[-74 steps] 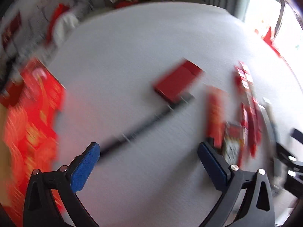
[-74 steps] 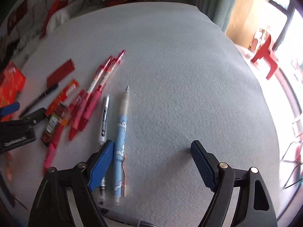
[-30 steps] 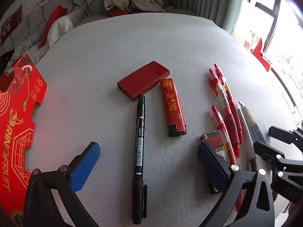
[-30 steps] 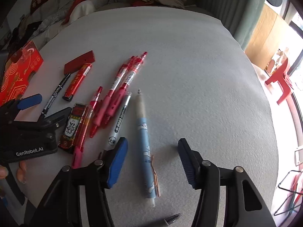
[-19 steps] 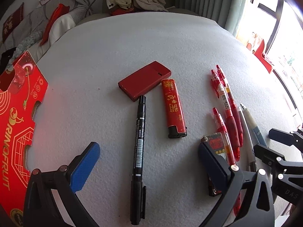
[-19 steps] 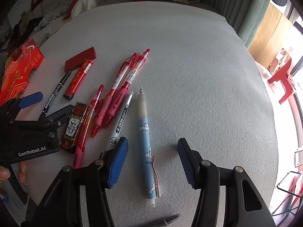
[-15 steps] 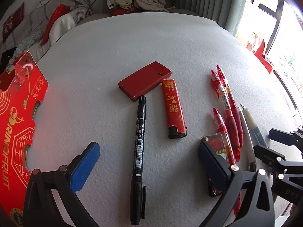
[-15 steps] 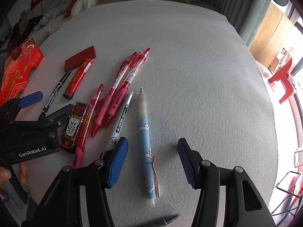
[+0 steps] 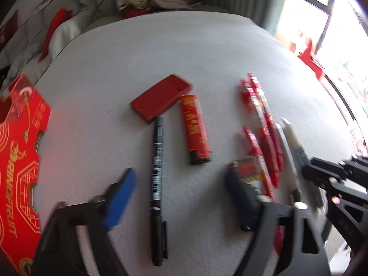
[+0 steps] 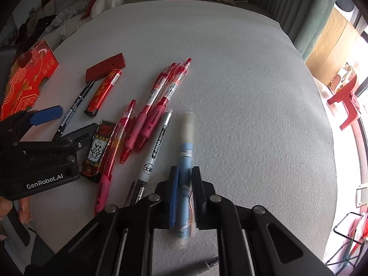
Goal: Organize rigid objects
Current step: 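Grasp the black marker with the left tool while the right tool grasps the light-blue pen, then carry the black marker and light-blue pen with both tools over the box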
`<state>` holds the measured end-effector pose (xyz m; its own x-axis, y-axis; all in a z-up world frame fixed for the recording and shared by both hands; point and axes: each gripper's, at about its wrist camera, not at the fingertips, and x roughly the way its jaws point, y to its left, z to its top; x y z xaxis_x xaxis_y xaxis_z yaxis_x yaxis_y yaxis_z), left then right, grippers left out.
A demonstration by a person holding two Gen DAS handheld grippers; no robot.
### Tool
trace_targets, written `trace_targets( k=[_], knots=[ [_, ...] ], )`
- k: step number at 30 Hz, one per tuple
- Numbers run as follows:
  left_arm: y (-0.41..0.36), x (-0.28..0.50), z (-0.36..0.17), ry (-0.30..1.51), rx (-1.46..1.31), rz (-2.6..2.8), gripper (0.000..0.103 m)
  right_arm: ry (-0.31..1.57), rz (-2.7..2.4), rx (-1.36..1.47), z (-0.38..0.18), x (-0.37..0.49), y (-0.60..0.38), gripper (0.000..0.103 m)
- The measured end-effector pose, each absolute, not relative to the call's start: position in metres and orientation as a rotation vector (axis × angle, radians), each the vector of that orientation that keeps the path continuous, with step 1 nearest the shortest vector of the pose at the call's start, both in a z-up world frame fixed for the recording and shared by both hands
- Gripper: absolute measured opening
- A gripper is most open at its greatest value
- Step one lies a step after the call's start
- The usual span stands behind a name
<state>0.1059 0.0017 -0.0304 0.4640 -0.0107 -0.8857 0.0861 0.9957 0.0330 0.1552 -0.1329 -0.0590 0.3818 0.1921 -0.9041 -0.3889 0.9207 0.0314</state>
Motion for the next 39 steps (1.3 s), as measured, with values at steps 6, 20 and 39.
trace_targets(
  k=[6, 20, 39],
  knots=[
    [0.006, 0.092, -0.022, 1.092, 0.002, -0.132, 0.01, 1.091, 0.349, -0.085, -0.05, 0.142, -0.156, 0.011],
    [0.02, 0.018, 0.013, 0.999, -0.12, -0.107, 0.01, 0.981, 0.346, 0.209, -0.013, 0.095, -0.195, 0.011],
    [-0.002, -0.04, 0.058, 0.84, 0.001, -0.136, 0.01, 0.96, 0.361, 0.191, 0.005, 0.059, -0.171, 0.011]
  ],
)
